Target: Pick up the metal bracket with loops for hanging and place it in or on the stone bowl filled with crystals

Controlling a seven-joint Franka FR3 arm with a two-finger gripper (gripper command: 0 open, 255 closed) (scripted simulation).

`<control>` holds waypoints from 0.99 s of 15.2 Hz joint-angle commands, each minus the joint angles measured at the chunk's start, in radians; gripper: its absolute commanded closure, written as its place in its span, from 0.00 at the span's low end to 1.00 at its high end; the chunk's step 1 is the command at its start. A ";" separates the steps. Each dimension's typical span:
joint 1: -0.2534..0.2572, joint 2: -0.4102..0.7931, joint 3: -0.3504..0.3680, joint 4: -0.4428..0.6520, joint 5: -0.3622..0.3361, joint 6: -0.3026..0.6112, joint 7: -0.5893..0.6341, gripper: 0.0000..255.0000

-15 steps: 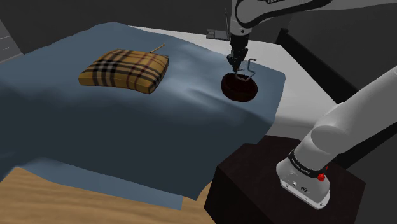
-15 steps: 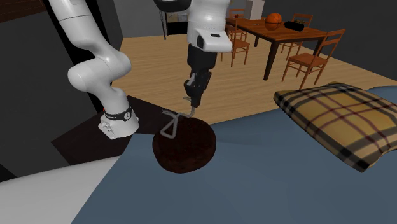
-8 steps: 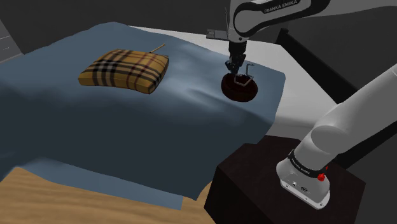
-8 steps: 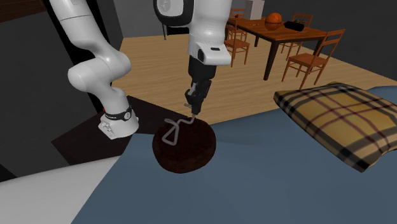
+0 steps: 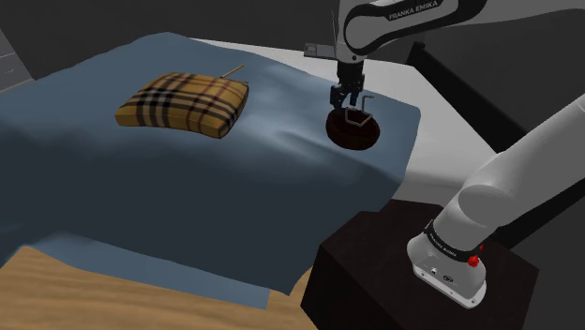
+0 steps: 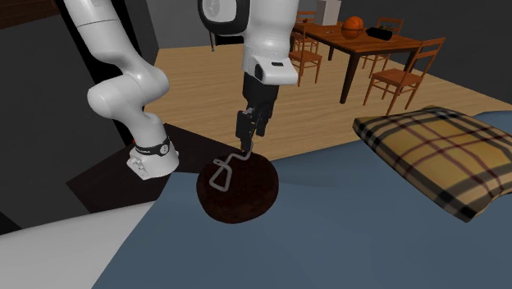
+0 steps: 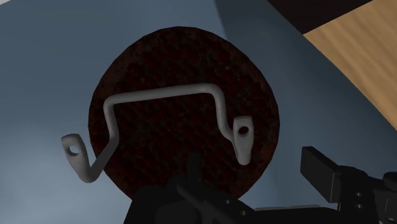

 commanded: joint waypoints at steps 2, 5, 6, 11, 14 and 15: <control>0.000 0.000 0.000 0.000 0.000 0.000 0.000 0.00; 0.003 -0.008 0.004 0.059 0.005 -0.067 -0.002 0.00; 0.005 -0.010 0.006 0.091 0.007 -0.101 -0.003 0.00; 0.006 -0.010 0.008 0.117 0.008 -0.128 -0.003 0.00; 0.006 -0.010 0.008 0.117 0.008 -0.128 -0.003 0.00; 0.006 -0.010 0.008 0.117 0.008 -0.128 -0.003 0.00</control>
